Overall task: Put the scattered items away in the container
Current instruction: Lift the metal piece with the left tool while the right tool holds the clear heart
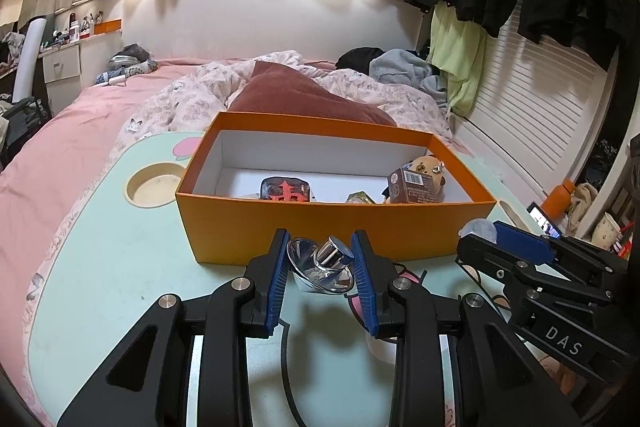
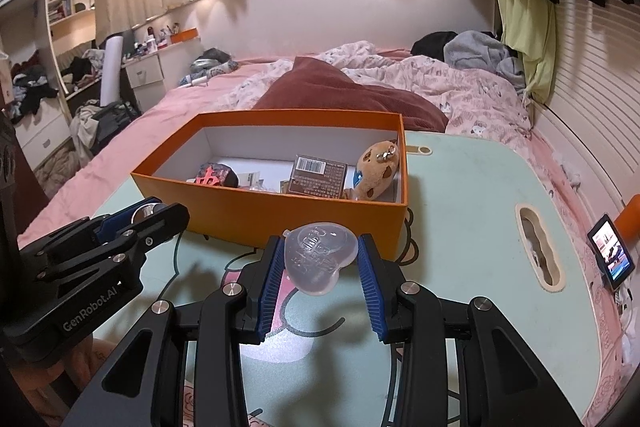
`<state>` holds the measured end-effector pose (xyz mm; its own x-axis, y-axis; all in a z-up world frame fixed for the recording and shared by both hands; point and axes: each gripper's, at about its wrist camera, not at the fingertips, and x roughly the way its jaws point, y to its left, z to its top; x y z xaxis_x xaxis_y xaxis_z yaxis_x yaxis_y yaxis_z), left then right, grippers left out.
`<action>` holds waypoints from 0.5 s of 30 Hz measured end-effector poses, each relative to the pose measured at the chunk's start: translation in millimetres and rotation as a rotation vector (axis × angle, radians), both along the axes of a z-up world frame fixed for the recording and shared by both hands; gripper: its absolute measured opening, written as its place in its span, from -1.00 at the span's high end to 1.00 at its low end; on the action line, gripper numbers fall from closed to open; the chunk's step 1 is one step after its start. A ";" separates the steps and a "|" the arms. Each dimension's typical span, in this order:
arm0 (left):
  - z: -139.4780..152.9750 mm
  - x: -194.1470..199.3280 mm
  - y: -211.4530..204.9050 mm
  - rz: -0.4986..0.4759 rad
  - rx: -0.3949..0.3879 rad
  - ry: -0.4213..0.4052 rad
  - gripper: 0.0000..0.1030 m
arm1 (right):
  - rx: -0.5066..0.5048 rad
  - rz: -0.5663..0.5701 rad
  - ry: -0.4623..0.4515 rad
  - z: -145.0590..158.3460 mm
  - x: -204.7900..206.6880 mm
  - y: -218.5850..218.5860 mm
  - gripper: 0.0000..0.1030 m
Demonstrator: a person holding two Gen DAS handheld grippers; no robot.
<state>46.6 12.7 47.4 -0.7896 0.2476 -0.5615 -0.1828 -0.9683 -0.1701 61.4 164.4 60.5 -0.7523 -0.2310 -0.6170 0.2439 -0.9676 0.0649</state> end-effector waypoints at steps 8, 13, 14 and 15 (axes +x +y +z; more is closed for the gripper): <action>0.7 0.2 0.0 -0.001 0.000 0.003 0.37 | -0.020 0.002 0.009 6.7 -2.5 3.9 0.30; 1.0 0.4 0.1 -0.002 -0.002 0.004 0.37 | -0.021 0.001 0.014 10.1 -3.2 4.7 0.30; 0.7 0.3 0.3 -0.001 -0.002 0.004 0.37 | -0.021 0.001 0.014 10.3 -3.4 4.8 0.30; 0.6 0.3 0.1 -0.001 -0.003 0.004 0.37 | -0.022 0.001 0.014 10.5 -3.5 5.1 0.30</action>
